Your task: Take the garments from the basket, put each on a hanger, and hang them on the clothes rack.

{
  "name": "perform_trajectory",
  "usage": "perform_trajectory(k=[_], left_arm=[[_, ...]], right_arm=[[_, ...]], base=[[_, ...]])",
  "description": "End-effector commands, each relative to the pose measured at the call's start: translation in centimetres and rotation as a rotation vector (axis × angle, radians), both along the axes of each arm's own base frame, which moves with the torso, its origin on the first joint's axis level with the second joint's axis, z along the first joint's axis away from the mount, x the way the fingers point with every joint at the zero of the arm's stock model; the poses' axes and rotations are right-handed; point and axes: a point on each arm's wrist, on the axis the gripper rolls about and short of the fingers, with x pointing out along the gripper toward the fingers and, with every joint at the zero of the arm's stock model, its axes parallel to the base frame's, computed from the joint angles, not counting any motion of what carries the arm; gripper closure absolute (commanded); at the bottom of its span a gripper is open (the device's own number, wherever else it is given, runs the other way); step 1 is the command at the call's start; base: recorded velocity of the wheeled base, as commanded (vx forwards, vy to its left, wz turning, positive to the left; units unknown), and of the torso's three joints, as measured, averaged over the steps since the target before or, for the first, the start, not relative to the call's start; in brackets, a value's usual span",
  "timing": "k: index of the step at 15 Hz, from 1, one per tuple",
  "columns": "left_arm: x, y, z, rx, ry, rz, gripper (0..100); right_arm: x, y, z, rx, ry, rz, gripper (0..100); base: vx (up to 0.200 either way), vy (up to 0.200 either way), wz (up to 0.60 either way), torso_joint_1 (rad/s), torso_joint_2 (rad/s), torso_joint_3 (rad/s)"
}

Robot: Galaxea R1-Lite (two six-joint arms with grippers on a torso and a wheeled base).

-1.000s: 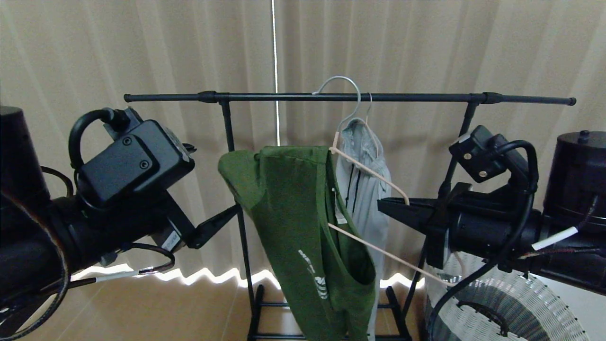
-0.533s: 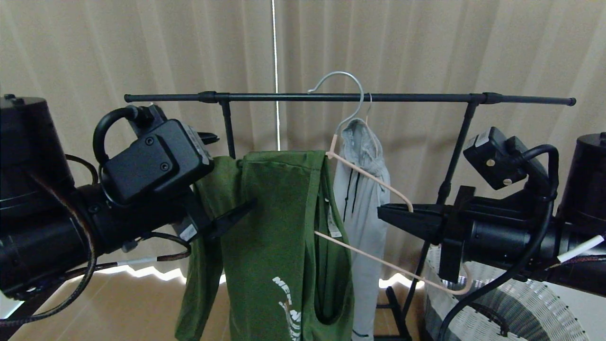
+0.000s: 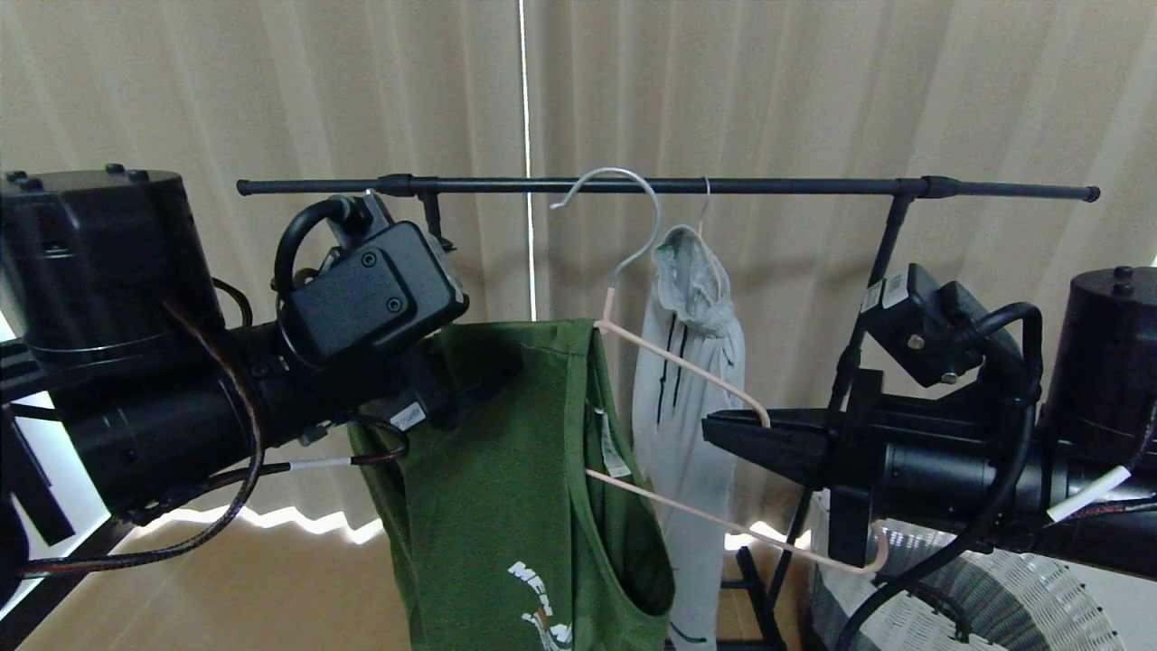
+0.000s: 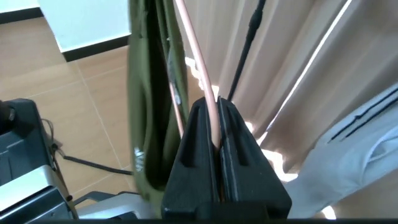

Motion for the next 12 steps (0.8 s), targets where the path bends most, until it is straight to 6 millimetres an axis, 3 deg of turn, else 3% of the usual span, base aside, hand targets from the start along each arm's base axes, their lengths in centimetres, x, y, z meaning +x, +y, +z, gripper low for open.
perform_trajectory(k=[1, 5, 6, 12], left_arm=[[0.26, -0.5, -0.42, 0.007, 0.01, -0.011, 0], [0.23, -0.73, -0.59, 0.011, 0.014, -0.018, 0], [0.22, -0.72, -0.63, 0.012, 0.015, -0.018, 100], [0.21, -0.71, -0.67, 0.013, 0.016, -0.017, 100]], right_arm=[[-0.12, 0.62, -0.29, -0.007, 0.009, 0.024, 100], [-0.34, 1.28, -0.47, -0.009, 0.011, 0.05, 100], [-0.34, 1.28, -0.47, -0.009, 0.011, 0.05, 100], [-0.36, 1.26, -0.42, -0.007, 0.009, 0.05, 100]], base=[[0.0, 0.0, 0.0, 0.0, 0.0, 0.0], [0.0, 0.0, 0.0, 0.0, 0.0, 0.0], [0.0, 0.0, 0.0, 0.0, 0.0, 0.0], [0.0, 0.0, 0.0, 0.0, 0.0, 0.0]])
